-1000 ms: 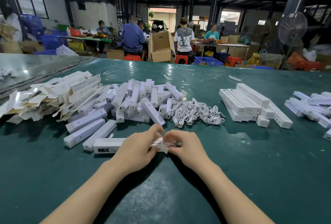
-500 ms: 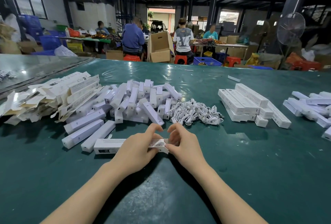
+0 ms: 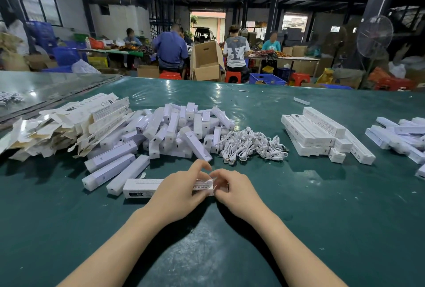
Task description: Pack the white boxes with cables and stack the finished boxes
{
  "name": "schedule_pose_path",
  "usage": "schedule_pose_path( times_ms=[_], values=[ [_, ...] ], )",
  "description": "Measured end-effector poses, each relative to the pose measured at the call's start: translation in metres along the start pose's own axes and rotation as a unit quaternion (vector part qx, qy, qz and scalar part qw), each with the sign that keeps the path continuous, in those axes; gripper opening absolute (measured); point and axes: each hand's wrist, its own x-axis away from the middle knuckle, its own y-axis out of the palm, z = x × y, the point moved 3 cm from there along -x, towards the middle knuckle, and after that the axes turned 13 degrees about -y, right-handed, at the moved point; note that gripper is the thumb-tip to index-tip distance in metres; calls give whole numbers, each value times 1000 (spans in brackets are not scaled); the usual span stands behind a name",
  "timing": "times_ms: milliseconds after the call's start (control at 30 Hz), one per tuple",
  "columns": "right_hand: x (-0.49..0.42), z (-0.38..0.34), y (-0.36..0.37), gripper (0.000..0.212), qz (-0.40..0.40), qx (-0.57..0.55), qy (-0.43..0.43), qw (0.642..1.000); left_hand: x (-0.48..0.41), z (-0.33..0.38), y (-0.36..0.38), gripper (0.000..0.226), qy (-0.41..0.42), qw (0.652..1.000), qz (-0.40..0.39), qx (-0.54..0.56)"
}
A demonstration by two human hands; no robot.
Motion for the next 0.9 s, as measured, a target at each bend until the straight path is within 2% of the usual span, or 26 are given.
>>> schedule_pose_path(
  times_ms=[100, 233, 433, 600, 767, 900],
  values=[
    [1, 3, -2, 18, 38, 12, 18, 999, 1, 1, 1, 31, 1, 1000, 13, 2],
    [1, 2, -1, 16, 43, 26, 31, 998, 1, 2, 2, 20, 1, 1000, 29, 2],
    [4, 2, -1, 12, 91, 65, 79, 991, 0, 3, 3, 22, 6, 999, 31, -11],
    [2, 2, -3, 9, 67, 24, 103, 992, -1, 2, 2, 30, 10, 999, 18, -41],
    [-1, 0, 4, 20, 12, 137, 86, 987, -1, 3, 1, 34, 23, 996, 6, -83],
    [0, -2, 3, 17, 14, 135, 69, 988, 1, 6, 0, 29, 21, 997, 17, -71]
  ],
)
